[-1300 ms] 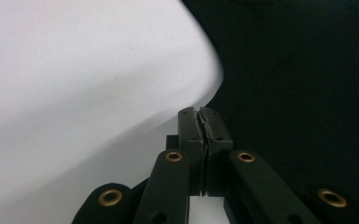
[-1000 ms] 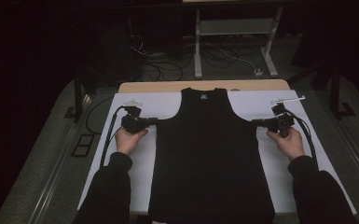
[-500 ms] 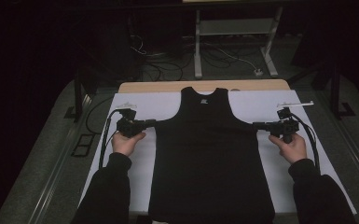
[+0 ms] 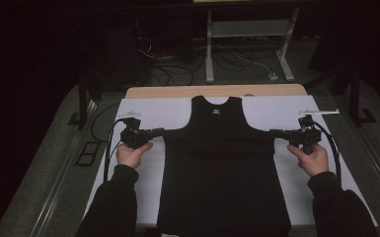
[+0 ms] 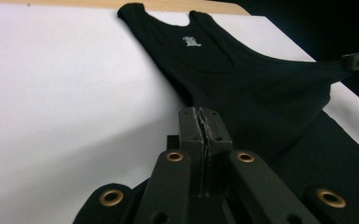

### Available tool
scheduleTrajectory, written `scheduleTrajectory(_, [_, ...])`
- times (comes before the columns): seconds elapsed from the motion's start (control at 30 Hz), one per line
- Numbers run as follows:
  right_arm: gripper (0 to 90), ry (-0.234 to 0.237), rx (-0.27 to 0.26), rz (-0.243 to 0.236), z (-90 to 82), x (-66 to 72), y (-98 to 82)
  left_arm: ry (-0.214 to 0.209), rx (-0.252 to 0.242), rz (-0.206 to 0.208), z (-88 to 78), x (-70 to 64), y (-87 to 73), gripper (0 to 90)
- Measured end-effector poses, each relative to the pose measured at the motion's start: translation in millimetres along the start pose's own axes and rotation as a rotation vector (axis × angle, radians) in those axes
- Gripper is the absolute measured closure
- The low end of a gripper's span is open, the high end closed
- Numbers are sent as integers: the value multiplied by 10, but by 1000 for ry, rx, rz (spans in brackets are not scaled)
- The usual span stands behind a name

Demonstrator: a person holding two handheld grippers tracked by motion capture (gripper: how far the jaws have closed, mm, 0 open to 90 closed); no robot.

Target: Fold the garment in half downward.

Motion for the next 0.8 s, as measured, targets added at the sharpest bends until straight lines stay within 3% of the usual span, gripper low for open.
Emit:
scheduleTrajectory(0.4, [855,7,35,24,-47,28,-103,-20,16,-19,-68,-61,-145,877])
scheduleTrajectory(0.8, [855,6,82,59,-133,84,-304,-36,38,-47,-276,-192,-346,876])
Point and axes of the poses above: each handheld gripper's, and its own axes: z roughly forward along the jaws, y roughly out of its top, x roughly to its left, the point moved 6 cm from there along z, roughly forward along the jaws, and after that the axes turned 6 degrees about -z, right-handed, at the moved point
